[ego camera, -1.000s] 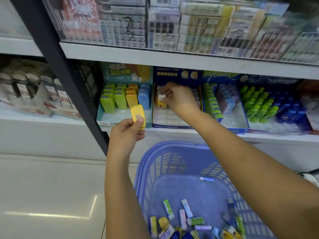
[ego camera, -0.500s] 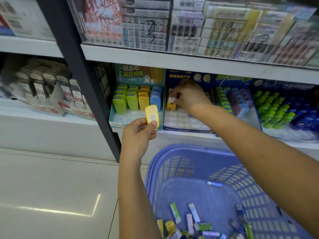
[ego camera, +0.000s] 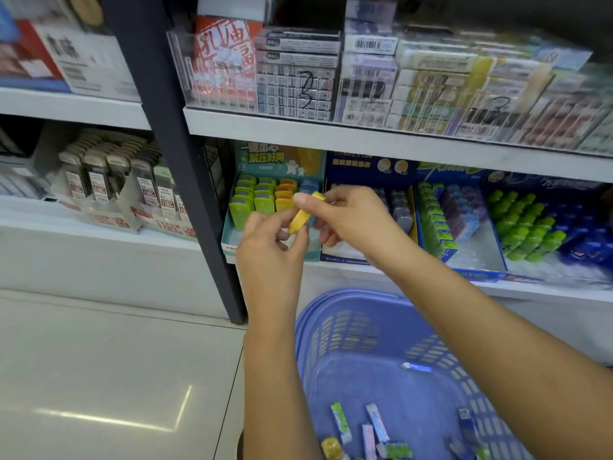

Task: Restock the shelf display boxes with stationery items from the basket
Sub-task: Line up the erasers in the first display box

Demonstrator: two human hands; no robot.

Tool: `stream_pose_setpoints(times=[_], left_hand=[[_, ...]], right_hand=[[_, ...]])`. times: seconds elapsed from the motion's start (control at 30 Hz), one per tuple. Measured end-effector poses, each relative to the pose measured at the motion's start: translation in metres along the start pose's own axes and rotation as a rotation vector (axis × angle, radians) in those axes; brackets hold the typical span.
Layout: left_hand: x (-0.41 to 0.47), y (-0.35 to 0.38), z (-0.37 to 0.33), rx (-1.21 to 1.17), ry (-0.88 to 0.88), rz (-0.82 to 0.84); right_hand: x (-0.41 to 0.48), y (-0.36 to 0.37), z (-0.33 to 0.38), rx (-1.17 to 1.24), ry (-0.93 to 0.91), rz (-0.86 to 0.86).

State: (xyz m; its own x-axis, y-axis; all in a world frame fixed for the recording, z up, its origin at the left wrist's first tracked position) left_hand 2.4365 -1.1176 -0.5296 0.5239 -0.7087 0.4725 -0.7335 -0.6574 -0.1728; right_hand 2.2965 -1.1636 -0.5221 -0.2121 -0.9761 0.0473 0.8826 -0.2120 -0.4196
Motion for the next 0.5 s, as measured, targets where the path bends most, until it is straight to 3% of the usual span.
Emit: stream_pose_setpoints(times=[0.13, 0.3, 0.37, 0.5], left_hand=[[0.0, 0.003, 0.008, 0.021, 0.001, 0.027], [-0.012, 0.028, 0.055, 0.506, -0.047, 0.395], [-0.012, 0.032, 0.057, 0.6, 0.011, 0.406], [-0.008, 0.032, 0.058, 0.567, 0.018, 0.377]], right_hand=[[0.024, 0.012, 0.017, 0.007, -0.083, -0.025], [0.035, 0.031, 0.032, -0.414, -0.476, -0.045], [0.034, 0.044, 0.026, -0.486, -0.537, 0.016], [0.033, 0.056, 0.012, -0.57, -0.595, 0.058]])
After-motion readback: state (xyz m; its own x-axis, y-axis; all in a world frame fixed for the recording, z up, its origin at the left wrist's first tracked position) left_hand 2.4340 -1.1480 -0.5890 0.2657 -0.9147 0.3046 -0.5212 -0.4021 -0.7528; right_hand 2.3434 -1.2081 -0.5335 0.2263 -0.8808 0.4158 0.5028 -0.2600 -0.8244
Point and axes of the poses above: each hand's wrist, its own x-axis towards the middle knuckle, its own y-axis out of the palm, z = x × y, the point moved 8 cm from there along x, towards the middle knuckle, and after that the axes turned 15 degrees about -z, right-handed, at the moved point
